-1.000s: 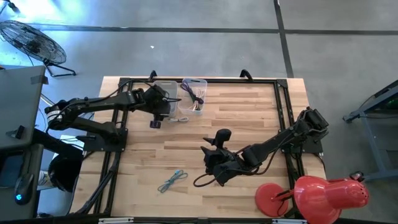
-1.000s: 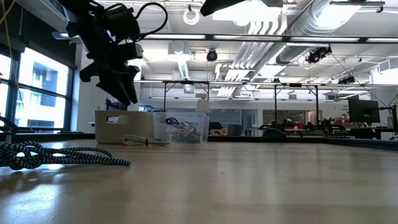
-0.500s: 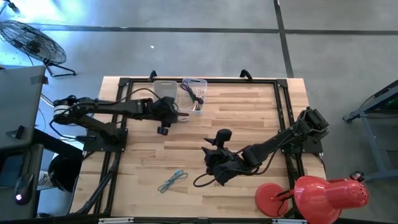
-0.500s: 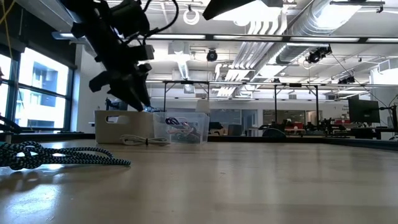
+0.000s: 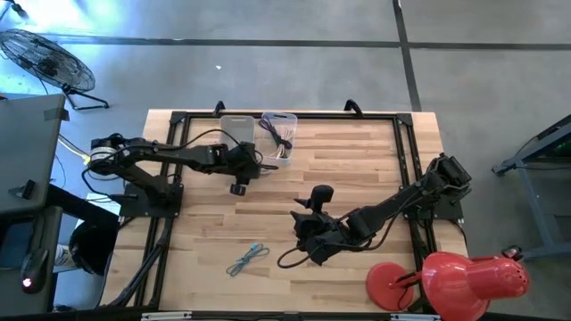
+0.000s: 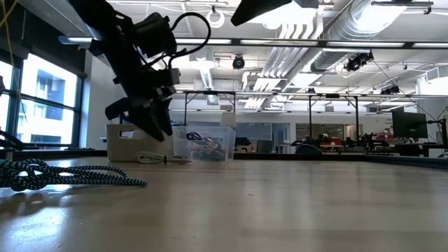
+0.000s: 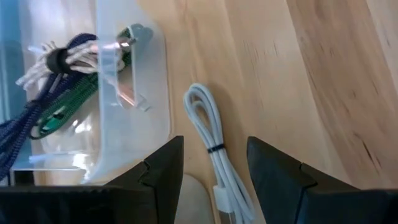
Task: Pick & Place USB Port
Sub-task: Put the white charger cable into the gray bin
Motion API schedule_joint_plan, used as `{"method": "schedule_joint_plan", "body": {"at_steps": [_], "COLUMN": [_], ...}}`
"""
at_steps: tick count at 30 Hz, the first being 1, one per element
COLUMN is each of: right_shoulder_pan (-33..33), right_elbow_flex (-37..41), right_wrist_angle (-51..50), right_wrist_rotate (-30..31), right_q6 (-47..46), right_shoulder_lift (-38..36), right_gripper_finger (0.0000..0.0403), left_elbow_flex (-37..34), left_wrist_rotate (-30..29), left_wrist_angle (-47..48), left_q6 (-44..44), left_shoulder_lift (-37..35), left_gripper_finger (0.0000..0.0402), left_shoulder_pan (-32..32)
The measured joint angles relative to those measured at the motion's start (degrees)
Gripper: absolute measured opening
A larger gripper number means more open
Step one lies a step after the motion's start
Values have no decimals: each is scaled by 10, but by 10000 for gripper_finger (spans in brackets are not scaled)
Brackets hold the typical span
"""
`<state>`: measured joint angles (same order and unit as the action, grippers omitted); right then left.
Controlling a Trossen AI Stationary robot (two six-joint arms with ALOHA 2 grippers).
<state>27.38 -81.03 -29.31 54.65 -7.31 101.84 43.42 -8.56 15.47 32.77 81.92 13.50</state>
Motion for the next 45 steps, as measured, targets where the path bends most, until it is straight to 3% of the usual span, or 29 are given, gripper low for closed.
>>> {"method": "schedule_joint_plan", "body": {"at_steps": [18,35,45], "right_shoulder_pan": [0,0,0], "right_elbow_flex": [3,3,3], "right_wrist_angle": [-14,-14,-16], "right_wrist_rotate": [-4,-4,-7], "right_q6": [-19,-19,-27], "right_shoulder_lift": [0,0,0], "right_gripper_finger": [181,181,181], "left_elbow_flex": [0,0,1], "left_wrist_rotate": [-25,-31,-28], "left_wrist_angle": [-37,-52,-79], "left_q6": [0,4,4], "left_shoulder_lift": [73,73,119], "left_gripper_finger": [170,170,170], "left_shoulder_pan": [0,0,0]}}
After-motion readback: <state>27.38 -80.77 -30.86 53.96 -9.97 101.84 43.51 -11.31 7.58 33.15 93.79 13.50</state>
